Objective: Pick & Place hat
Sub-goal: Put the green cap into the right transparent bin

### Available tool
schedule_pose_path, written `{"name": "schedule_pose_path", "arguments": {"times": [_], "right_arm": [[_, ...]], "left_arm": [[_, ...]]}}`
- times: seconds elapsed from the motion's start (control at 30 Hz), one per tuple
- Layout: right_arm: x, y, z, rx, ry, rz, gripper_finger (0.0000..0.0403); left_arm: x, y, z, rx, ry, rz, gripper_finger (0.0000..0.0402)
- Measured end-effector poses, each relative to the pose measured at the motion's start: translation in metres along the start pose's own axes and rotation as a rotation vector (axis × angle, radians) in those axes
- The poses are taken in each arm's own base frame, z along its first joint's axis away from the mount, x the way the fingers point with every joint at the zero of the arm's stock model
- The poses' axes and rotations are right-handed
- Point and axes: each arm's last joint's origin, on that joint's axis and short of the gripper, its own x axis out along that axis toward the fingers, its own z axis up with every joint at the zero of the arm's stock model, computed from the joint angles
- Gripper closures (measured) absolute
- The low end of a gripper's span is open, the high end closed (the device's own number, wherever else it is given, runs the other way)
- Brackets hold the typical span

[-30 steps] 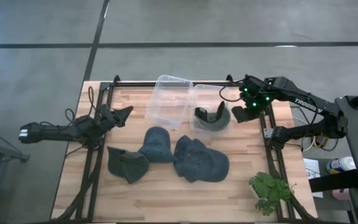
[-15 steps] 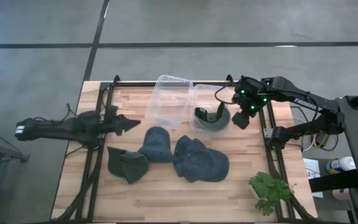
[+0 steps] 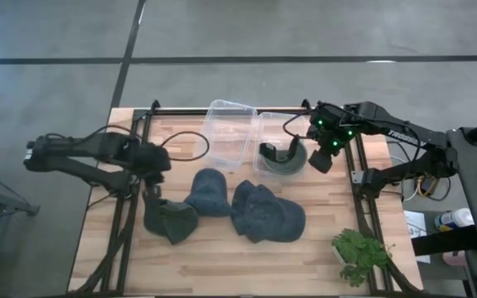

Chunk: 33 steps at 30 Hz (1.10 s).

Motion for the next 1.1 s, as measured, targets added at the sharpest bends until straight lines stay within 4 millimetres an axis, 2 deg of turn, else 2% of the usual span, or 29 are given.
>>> {"name": "schedule_pose_path", "arguments": {"times": [0.17, 0.4, 0.67, 0.8, 0.9, 1.1], "right_arm": [[0.000, 0.000, 0.000, -0.013, 0.000, 0.000, 0.0241], [0.000, 0.000, 0.000, -0.021, -0.002, 0.001, 0.0243], [0.000, 0.000, 0.000, -0.017, -0.002, 0.001, 0.0241], [0.000, 0.000, 0.000, -0.017, -0.003, -0.004, 0.0243], [0.000, 0.000, 0.001, -0.012, -0.006, -0.015, 0.0242], [0.000, -0.001, 0.001, -0.009, -0.008, -0.022, 0.0244]], "left_arm": [[0.011, -0.002, -0.007, 0.053, 0.160, -0.095, 0.0358], [0.029, -0.001, -0.012, 0.147, 0.159, -0.132, 0.0358], [0.061, 0.001, -0.021, 0.200, 0.210, -0.171, 0.0358], [0.078, 0.002, -0.021, 0.219, 0.180, -0.151, 0.0358], [0.081, 0.000, -0.016, 0.203, 0.126, -0.174, 0.0358], [0.089, 0.000, -0.019, 0.177, 0.140, -0.205, 0.0358]]}}
